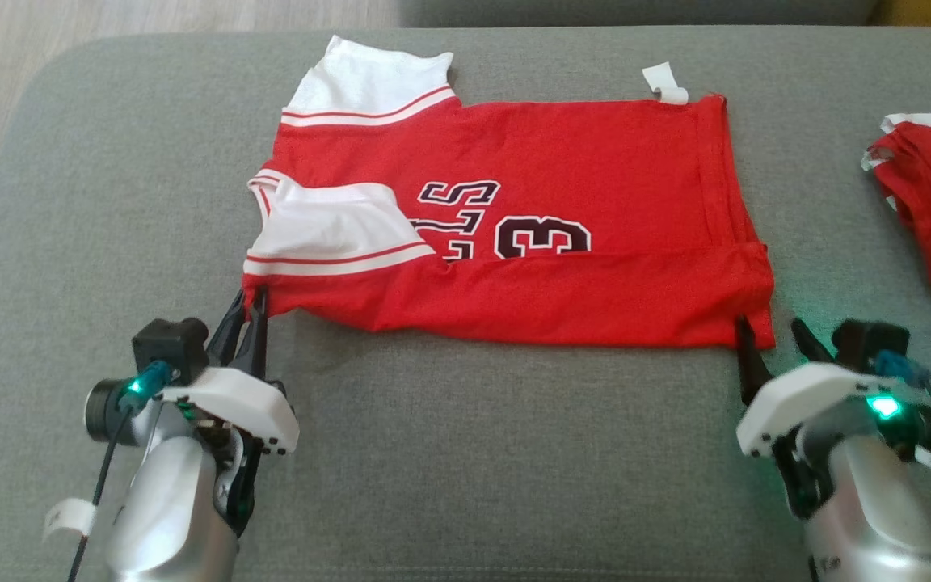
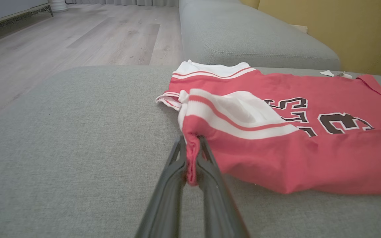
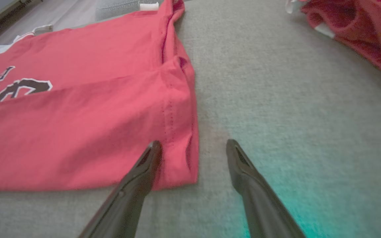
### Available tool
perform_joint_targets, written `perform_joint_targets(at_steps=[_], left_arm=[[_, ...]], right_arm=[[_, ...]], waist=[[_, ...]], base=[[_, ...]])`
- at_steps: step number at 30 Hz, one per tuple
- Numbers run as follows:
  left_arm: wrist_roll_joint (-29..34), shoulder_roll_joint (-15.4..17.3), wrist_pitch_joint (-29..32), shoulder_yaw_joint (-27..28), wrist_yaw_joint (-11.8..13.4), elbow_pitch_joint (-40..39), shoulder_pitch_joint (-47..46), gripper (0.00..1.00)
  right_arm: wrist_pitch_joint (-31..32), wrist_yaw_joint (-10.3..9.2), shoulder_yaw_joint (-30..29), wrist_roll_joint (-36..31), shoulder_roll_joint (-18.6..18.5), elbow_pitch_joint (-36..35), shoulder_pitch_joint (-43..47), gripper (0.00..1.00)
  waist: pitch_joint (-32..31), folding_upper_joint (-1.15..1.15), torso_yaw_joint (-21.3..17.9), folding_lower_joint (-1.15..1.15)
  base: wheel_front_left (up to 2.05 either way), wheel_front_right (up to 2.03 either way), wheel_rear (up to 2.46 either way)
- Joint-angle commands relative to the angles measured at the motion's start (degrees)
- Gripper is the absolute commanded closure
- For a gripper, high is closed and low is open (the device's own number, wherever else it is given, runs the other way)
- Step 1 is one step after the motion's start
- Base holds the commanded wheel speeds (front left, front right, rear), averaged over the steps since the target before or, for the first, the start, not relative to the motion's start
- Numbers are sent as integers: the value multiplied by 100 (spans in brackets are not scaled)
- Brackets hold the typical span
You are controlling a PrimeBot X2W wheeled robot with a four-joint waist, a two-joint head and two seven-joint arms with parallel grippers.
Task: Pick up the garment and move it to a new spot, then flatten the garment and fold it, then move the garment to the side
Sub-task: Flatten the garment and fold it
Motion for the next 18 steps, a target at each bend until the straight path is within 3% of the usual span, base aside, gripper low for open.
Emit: perform_joint_targets(at_steps=[1,7,9,10,18], left_arm=[[37,67,-36,125,-2,-213,-140,100],[62,87,-36,154,22,-114,-127,100],[74,103,-36,166,41,-51,-117,100],[82,112,-36,173,56,-20,-111,100],[111,197,-36,217,148,302,-21,100]], right_arm=[[-6,-5,245,101,17,97,-339,0],[-121,-5,499,313,18,587,-609,0],[-170,-5,573,247,18,716,-661,71],[-216,-5,594,188,18,765,-677,100],[-632,-5,385,-385,-42,955,-701,100]], waist=[[30,0,34,0],[31,0,60,0],[-1,0,51,0],[-23,0,45,0],[-276,0,-22,0]], base=[[0,0,0],[0,0,0],[0,0,0],[0,0,0],[0,0,0]])
